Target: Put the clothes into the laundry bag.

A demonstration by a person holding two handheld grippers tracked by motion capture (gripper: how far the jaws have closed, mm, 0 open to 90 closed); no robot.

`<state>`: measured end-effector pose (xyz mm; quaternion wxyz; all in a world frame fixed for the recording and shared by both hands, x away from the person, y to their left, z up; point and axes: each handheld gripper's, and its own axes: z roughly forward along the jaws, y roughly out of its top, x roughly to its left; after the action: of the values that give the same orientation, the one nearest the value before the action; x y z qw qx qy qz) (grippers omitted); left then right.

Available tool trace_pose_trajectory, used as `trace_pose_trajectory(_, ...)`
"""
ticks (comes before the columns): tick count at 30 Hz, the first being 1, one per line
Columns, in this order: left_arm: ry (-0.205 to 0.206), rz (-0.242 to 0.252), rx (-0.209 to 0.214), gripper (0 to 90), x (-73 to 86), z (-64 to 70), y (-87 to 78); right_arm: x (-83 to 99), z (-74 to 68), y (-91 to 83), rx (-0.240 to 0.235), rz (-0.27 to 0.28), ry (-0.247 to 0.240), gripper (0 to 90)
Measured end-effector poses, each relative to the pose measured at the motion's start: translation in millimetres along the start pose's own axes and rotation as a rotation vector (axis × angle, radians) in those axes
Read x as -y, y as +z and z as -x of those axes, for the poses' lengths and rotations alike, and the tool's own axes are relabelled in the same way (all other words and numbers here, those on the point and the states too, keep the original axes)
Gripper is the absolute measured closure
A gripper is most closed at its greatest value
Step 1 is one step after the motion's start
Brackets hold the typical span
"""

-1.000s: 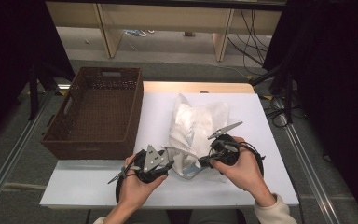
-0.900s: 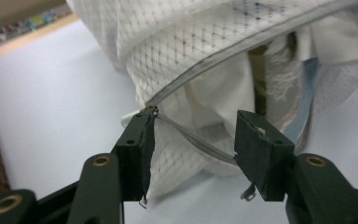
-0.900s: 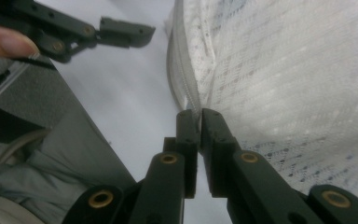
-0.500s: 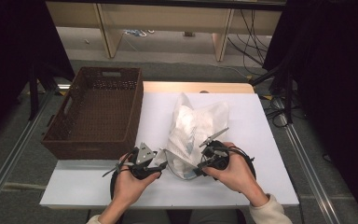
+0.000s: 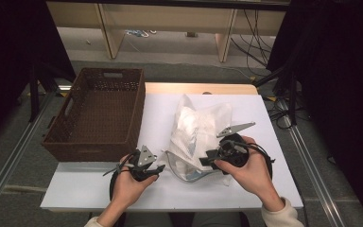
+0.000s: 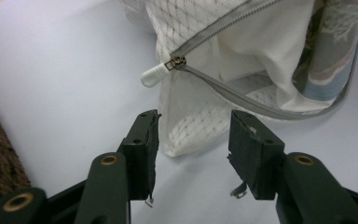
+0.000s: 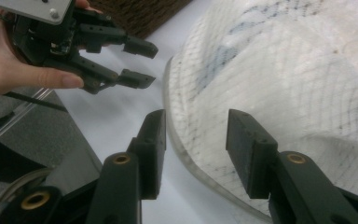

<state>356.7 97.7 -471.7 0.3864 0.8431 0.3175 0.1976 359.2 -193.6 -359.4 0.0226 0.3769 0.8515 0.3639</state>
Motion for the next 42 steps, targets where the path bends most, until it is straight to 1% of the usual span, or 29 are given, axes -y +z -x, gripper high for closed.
trace_pose_trajectory(1,0.005,-0.011,0.0,52.5,0.2,-1.1,0.6,-0.2,0.9,-0.5,-0.001,-0.005,0.002,59.5)
trace_pose_trajectory(2,-0.01,-0.009,0.002,52.5,0.7,-1.3,2.9,0.0,1.1,-0.2,0.005,-0.005,0.02,59.7)
trace_pose_trajectory(3,-0.01,-0.014,-0.005,52.3,0.9,-3.0,4.6,0.0,3.0,0.3,0.006,-0.002,0.009,59.7)
trace_pose_trajectory(6,-0.002,-0.04,-0.005,50.9,0.9,-7.2,8.9,0.2,5.2,1.1,0.014,0.005,0.005,59.8)
trace_pose_trajectory(8,-0.005,-0.048,0.004,50.0,0.7,-9.2,13.4,0.1,5.7,1.3,0.012,0.001,0.007,59.9)
trace_pose_trajectory(9,-0.006,-0.054,0.006,49.8,0.3,-9.8,15.5,0.3,4.2,1.2,0.008,-0.005,0.028,59.9)
trace_pose_trajectory(10,0.012,-0.071,0.014,49.6,-0.2,-11.5,16.9,0.2,5.8,1.6,0.014,0.004,0.007,59.9)
trace_pose_trajectory(11,-0.018,-0.056,0.013,49.5,-0.3,-10.4,20.2,0.1,5.7,1.3,0.012,0.0,0.009,59.9)
trace_pose_trajectory(12,0.012,-0.079,0.023,49.6,-1.2,-13.4,20.5,0.1,5.6,1.1,0.01,-0.001,0.011,59.9)
trace_pose_trajectory(14,0.004,-0.082,0.022,50.4,-2.0,-14.5,23.9,0.8,4.3,2.1,0.01,0.018,0.03,59.9)
trace_pose_trajectory(15,0.018,-0.08,0.027,50.8,-2.9,-16.3,25.3,0.8,4.0,1.9,0.009,0.016,0.034,60.0)
trace_pose_trajectory(17,-0.03,-0.065,0.045,50.5,-3.0,-15.3,28.4,0.4,5.2,0.5,0.005,-0.001,0.025,60.0)
trace_pose_trajectory(18,-0.029,-0.061,0.037,50.2,-3.7,-14.6,29.7,0.4,5.0,0.5,0.006,0.001,0.026,60.0)
trace_pose_trajectory(19,0.004,-0.066,0.041,50.1,-4.8,-16.7,30.2,0.4,5.0,0.4,0.005,-0.001,0.026,60.0)
trace_pose_trajectory(21,0.004,-0.065,0.043,50.4,-6.2,-16.2,32.3,0.5,4.0,-0.1,0.007,-0.002,0.035,60.3)
trace_pose_trajectory(22,-0.009,-0.068,0.038,51.5,-6.8,-14.7,33.6,1.0,3.7,1.6,0.01,0.016,0.037,60.3)
trace_pose_trajectory(24,0.015,-0.062,0.051,57.9,-7.9,-15.3,35.7,1.0,3.3,1.4,0.012,0.017,0.04,60.5)
trace_pose_trajectory(25,-0.003,-0.063,0.052,61.1,-7.7,-13.9,36.1,1.0,3.5,1.6,0.011,0.017,0.039,60.5)
trace_pose_trajectory(26,0.005,-0.055,0.064,63.8,-7.7,-13.9,36.8,1.0,3.3,1.4,0.012,0.017,0.041,60.5)
trace_pose_trajectory(28,0.003,-0.044,0.084,72.8,-7.8,-12.5,37.8,0.9,4.1,1.0,0.01,0.009,0.033,60.4)
trace_pose_trajectory(30,0.005,-0.044,0.087,80.7,-8.6,-12.7,36.7,0.6,4.7,0.6,0.005,0.001,0.028,60.4)
trace_pose_trajectory(32,-0.028,-0.035,0.09,87.2,-8.8,-11.5,34.3,0.7,3.9,0.2,0.007,-0.001,0.037,60.4)
trace_pose_trajectory(35,-0.047,-0.019,0.101,89.0,-9.5,-8.0,27.6,1.3,3.6,1.7,0.01,0.023,0.039,60.5)
trace_pose_trajectory(37,-0.049,-0.009,0.094,89.2,-8.6,-3.4,22.3,1.0,4.3,-0.1,0.008,0.005,0.033,60.6)
trace_pose_trajectory(38,-0.029,-0.015,0.088,89.2,-8.2,-1.4,18.6,0.9,4.4,-0.8,0.005,0.001,0.034,60.7)
trace_pose_trajectory(39,-0.033,-0.013,0.079,89.3,-7.2,1.9,16.2,1.0,4.2,-1.0,0.006,0.002,0.037,60.7)
trace_pose_trajectory(40,-0.019,-0.019,0.08,89.3,-6.6,4.2,13.0,1.0,4.2,-1.2,0.007,0.004,0.037,60.7)
trace_pose_trajectory(41,-0.024,-0.014,0.085,89.3,-5.8,7.7,10.8,1.0,4.4,-1.6,0.007,0.001,0.036,60.9)
trace_pose_trajectory(42,-0.013,-0.019,0.083,89.3,-5.4,11.2,8.3,0.8,5.6,-2.3,0.016,0.004,0.022,61.0)
